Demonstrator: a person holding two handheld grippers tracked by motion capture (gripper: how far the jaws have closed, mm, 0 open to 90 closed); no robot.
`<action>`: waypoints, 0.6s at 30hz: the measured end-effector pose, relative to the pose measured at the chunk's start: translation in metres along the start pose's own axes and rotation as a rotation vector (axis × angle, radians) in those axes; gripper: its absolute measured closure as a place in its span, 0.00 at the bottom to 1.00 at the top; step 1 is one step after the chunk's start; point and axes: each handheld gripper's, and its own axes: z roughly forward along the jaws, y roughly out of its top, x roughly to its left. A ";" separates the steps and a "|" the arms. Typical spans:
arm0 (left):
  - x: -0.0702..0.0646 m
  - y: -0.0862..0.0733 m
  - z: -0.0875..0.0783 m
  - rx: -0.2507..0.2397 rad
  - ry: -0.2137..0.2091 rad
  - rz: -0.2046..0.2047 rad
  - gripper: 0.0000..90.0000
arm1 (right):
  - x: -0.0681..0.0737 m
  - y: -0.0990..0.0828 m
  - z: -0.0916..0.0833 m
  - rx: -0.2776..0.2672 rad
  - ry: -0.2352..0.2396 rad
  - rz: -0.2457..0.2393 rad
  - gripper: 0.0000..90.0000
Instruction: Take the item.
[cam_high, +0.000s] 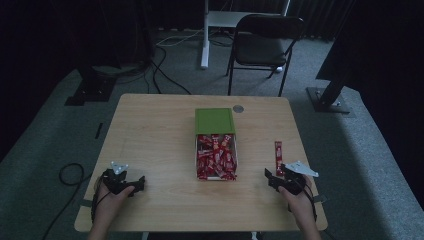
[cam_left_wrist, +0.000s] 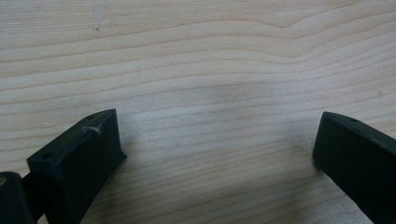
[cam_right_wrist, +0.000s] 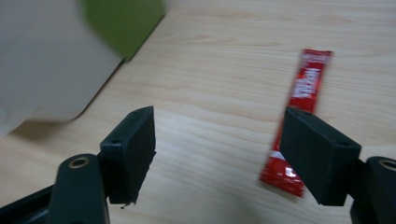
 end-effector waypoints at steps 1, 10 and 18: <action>0.000 0.000 0.000 0.000 0.000 0.000 0.02 | 0.000 0.000 0.000 0.000 0.000 0.000 0.29; 0.000 0.000 0.000 0.000 0.000 0.000 0.02 | 0.023 -0.003 0.006 0.028 0.152 -0.082 0.21; 0.000 0.000 0.000 0.000 -0.001 0.002 0.02 | 0.037 -0.011 0.015 0.087 0.196 -0.151 0.16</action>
